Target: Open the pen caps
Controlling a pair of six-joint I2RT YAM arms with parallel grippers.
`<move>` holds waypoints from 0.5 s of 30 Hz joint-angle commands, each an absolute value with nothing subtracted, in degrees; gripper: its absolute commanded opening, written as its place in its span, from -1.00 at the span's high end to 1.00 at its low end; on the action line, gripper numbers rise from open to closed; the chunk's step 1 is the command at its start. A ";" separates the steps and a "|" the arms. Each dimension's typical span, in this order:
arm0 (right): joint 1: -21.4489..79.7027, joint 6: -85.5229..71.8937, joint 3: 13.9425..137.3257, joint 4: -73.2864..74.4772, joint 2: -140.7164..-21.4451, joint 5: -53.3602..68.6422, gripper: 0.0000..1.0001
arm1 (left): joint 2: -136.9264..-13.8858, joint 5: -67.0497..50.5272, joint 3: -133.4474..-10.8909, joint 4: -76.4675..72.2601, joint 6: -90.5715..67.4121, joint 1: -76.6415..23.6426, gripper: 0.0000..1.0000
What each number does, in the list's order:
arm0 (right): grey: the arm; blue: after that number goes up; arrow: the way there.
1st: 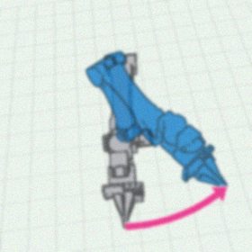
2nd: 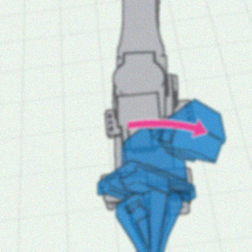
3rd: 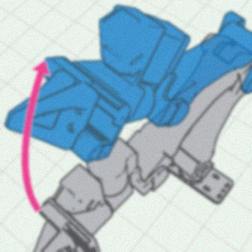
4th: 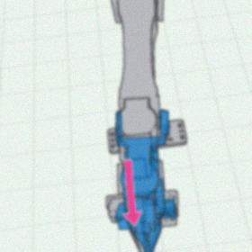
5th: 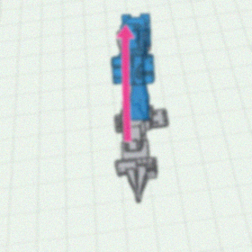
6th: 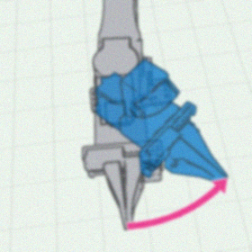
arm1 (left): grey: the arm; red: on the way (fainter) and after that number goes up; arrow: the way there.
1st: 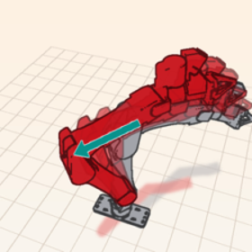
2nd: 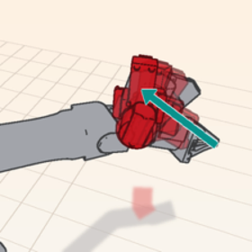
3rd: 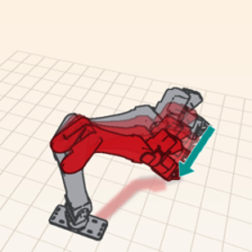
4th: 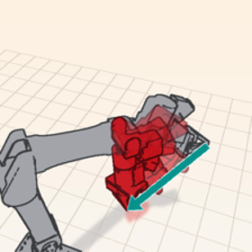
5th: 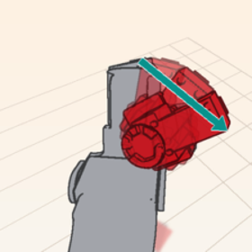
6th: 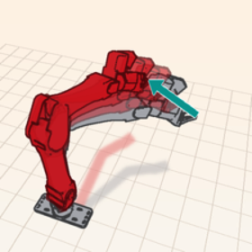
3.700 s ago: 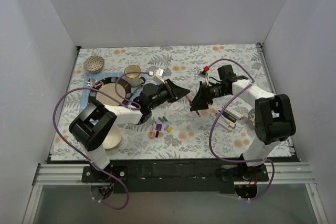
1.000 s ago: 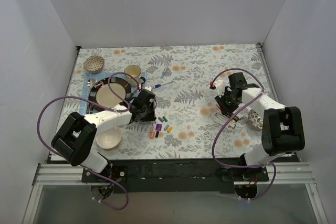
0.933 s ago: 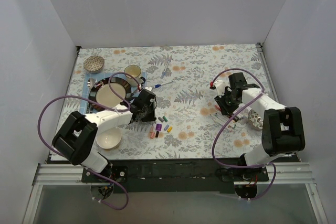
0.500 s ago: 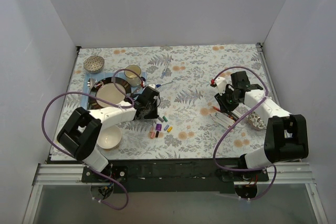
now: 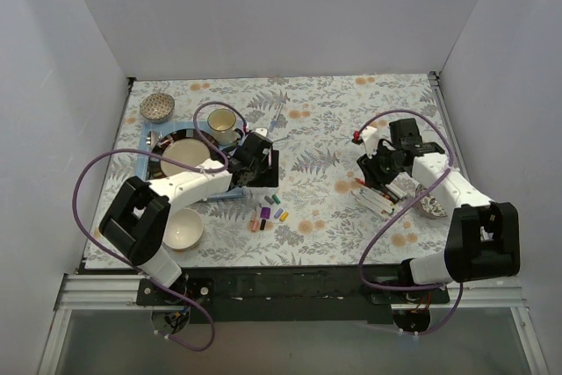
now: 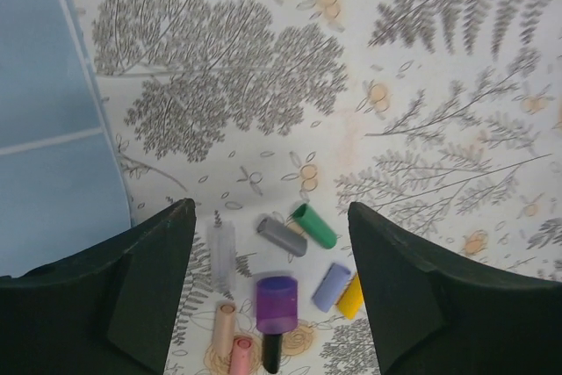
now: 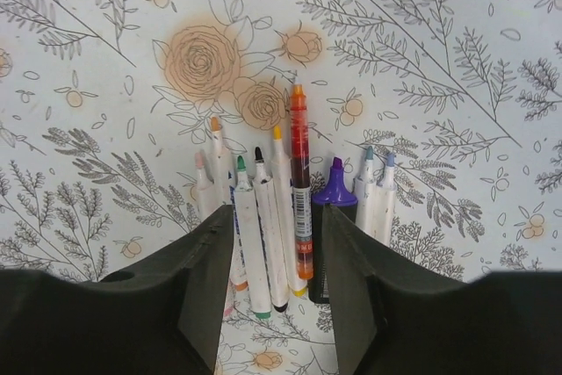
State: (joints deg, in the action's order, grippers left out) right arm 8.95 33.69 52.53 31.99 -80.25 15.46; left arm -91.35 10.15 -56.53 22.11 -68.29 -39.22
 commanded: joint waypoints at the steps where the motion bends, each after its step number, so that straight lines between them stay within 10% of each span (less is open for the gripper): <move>1: 8.53 37.69 51.42 32.25 -76.03 22.83 -0.15 | -92.45 10.37 -64.40 21.80 -62.16 -39.46 -0.43; 7: 8.61 44.54 49.49 29.54 -71.46 36.53 -0.70 | -91.34 9.05 -70.92 23.99 -57.84 -39.29 -0.62; 10: 9.23 49.38 50.35 28.91 -72.68 42.77 -0.86 | -87.64 9.31 -71.72 23.91 -55.64 -39.11 -0.96; 15: 10.02 66.94 55.01 32.95 -79.69 51.58 -0.94 | -80.51 5.18 -66.72 21.00 -48.80 -36.40 -0.96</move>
State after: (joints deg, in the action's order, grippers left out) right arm 9.37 51.31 50.59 30.98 -75.24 40.51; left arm -87.50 7.99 -68.58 22.06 -55.72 -38.59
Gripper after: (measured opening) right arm 0.961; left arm 0.981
